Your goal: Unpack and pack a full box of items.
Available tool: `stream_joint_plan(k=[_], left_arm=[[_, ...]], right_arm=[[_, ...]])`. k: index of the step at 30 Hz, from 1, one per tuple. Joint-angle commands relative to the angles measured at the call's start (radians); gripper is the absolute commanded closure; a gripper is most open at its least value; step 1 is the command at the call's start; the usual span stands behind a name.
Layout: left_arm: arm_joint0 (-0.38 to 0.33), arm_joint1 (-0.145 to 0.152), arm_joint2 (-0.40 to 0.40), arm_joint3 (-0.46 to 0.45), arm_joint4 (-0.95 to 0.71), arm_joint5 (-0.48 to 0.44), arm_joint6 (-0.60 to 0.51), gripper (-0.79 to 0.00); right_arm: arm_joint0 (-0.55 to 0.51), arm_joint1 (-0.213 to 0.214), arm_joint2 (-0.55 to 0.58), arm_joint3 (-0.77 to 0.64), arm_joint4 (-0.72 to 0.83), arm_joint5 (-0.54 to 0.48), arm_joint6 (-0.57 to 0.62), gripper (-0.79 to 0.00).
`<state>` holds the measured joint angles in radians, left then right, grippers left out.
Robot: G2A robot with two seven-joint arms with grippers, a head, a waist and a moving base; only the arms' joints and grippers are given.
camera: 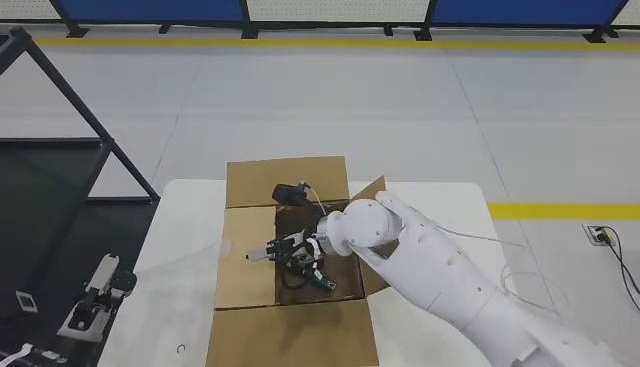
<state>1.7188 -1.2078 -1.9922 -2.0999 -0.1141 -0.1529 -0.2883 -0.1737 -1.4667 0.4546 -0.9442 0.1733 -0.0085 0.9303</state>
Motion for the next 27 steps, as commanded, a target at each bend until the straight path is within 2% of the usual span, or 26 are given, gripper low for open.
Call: stream_joint_plan(k=[1,12,18,27], left_arm=[[0.002,-0.001,-0.001,-0.001,0.000,0.000,0.006,-0.785],[0.008,-0.002,0.013,-0.004,0.044,0.010,0.014,-0.785],[0.012,-0.004,0.016,-0.007,0.049,0.011,0.026,-0.785],[0.050,-0.005,0.014,-0.023,0.097,-0.018,0.004,-0.785]], right_arm=[[-0.002,-0.022,-0.008,0.059,0.024,-0.035,-0.004,-0.785],[-0.017,-0.114,-0.001,0.248,0.142,-0.244,-0.026,-0.785],[-0.003,-0.140,0.019,0.264,0.147,-0.322,-0.044,-0.785],[0.038,-0.179,0.043,0.247,0.147,-0.362,-0.054,-0.785]])
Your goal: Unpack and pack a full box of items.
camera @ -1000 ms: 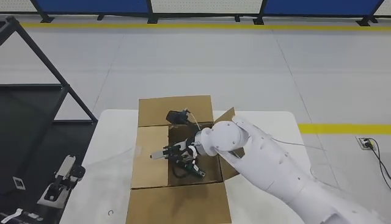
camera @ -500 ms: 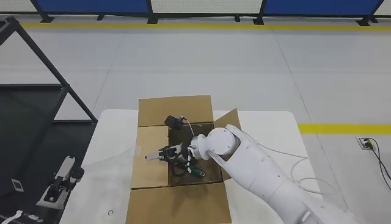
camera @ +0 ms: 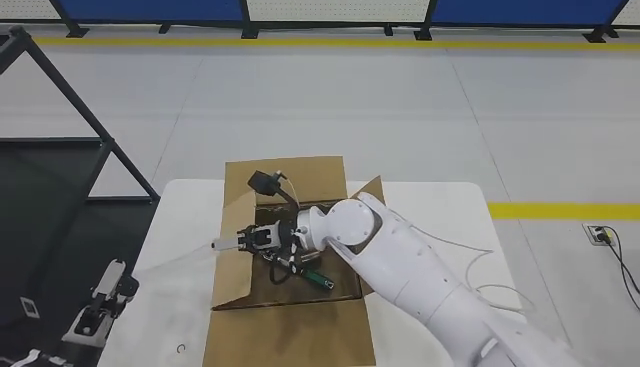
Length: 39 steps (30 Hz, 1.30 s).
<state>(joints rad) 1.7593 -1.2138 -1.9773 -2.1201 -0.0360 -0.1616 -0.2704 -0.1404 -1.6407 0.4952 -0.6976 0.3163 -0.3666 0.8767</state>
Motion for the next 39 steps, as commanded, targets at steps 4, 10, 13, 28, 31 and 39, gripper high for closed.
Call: stream_joint_plan(k=[4,10,13,28,31,39], left_arm=[[0.061,0.003,-0.002,-0.025,0.116,-0.081,-0.063,-0.785],[0.128,0.000,0.017,-0.060,0.249,-0.144,-0.043,-0.785],[0.142,-0.003,0.047,-0.071,0.316,-0.145,-0.019,-0.785],[0.048,-0.014,0.188,-0.022,0.518,0.032,0.105,-0.785],[0.041,-0.015,0.191,-0.017,0.525,0.050,0.112,-0.785],[0.031,-0.018,0.171,-0.006,0.501,0.092,0.127,-0.785]], right_arm=[[0.021,-0.032,0.008,0.013,0.034,-0.028,0.015,-0.785],[0.054,-0.083,0.002,0.067,0.076,-0.073,0.067,-0.785],[0.070,-0.110,-0.005,0.099,0.088,-0.092,0.091,-0.785],[0.121,-0.208,0.001,0.259,0.132,-0.203,0.203,-0.785],[0.127,-0.219,0.007,0.284,0.135,-0.218,0.215,-0.785],[0.137,-0.235,0.029,0.328,0.130,-0.262,0.226,-0.785]])
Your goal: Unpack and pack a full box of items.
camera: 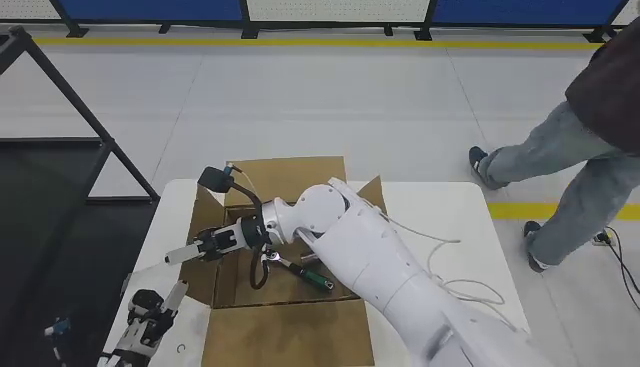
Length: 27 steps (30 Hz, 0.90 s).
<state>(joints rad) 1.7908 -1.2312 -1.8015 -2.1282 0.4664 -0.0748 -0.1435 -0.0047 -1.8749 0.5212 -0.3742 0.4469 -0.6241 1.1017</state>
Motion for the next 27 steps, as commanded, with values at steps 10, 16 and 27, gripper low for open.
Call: stream_joint_plan(k=[10,16,27], left_arm=[[0.024,-0.004,-0.037,0.009,-0.012,0.055,0.001,-0.785],[0.023,-0.007,-0.032,0.047,-0.017,0.097,0.003,-0.785],[-0.062,-0.015,0.036,0.139,0.012,0.232,0.015,-0.785]], right_arm=[[0.038,0.013,0.035,0.050,-0.065,-0.067,-0.034,-0.785],[0.074,0.042,0.032,0.064,-0.181,-0.084,-0.045,-0.785],[0.079,0.093,0.027,0.025,-0.349,-0.017,-0.040,-0.785]])
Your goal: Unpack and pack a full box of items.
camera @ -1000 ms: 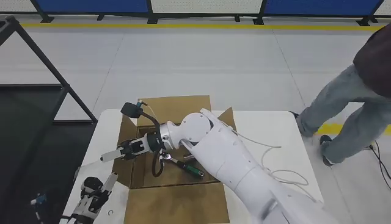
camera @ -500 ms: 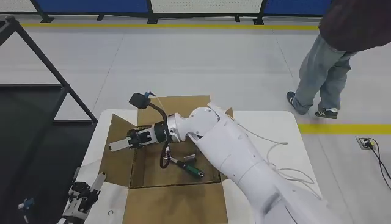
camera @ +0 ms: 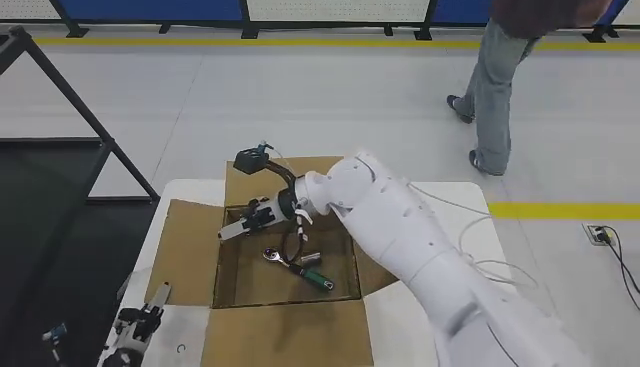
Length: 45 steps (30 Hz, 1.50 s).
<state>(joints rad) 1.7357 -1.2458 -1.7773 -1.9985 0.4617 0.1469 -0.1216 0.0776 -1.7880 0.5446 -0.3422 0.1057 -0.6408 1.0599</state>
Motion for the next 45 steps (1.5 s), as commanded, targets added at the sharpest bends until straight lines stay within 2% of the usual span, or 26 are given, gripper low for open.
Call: stream_joint_plan(k=[1,11,16,21,25,29,33,35,37,45], left_arm=[[-0.011,0.000,0.020,0.018,0.024,0.017,-0.014,-0.785],[-0.043,0.000,0.086,0.042,0.115,0.044,-0.064,-0.785],[-0.058,-0.001,0.106,0.048,0.160,0.071,-0.071,-0.785],[-0.069,-0.002,0.113,0.055,0.180,0.085,-0.072,-0.785],[-0.071,-0.003,0.115,0.055,0.187,0.089,-0.074,-0.785],[-0.076,-0.003,0.115,0.055,0.193,0.092,-0.078,-0.785],[-0.085,-0.004,0.117,0.060,0.199,0.096,-0.082,-0.785],[-0.090,-0.004,0.118,0.063,0.203,0.098,-0.084,-0.785],[-0.096,-0.005,0.118,0.061,0.204,0.100,-0.085,-0.785],[-0.104,-0.007,0.097,0.046,0.184,0.108,-0.073,-0.785]], right_arm=[[-0.009,0.011,0.004,-0.014,-0.017,0.002,0.004,-0.785],[-0.031,0.080,0.046,-0.077,-0.125,0.074,-0.079,-0.785],[-0.049,0.142,0.104,-0.115,-0.175,0.124,-0.158,-0.785],[-0.095,0.221,0.178,-0.219,-0.259,0.269,-0.213,-0.785],[-0.185,0.300,0.270,-0.419,-0.339,0.411,-0.205,-0.785],[-0.361,0.392,0.423,-0.752,-0.448,0.551,-0.144,-0.785],[-0.565,0.455,0.557,-1.082,-0.501,0.581,-0.009,-0.785],[-0.614,0.467,0.570,-1.155,-0.511,0.563,0.035,-0.785],[-0.623,0.469,0.550,-1.172,-0.521,0.547,0.067,-0.785],[-0.503,0.438,0.407,-1.055,-0.496,0.497,0.098,-0.785]])
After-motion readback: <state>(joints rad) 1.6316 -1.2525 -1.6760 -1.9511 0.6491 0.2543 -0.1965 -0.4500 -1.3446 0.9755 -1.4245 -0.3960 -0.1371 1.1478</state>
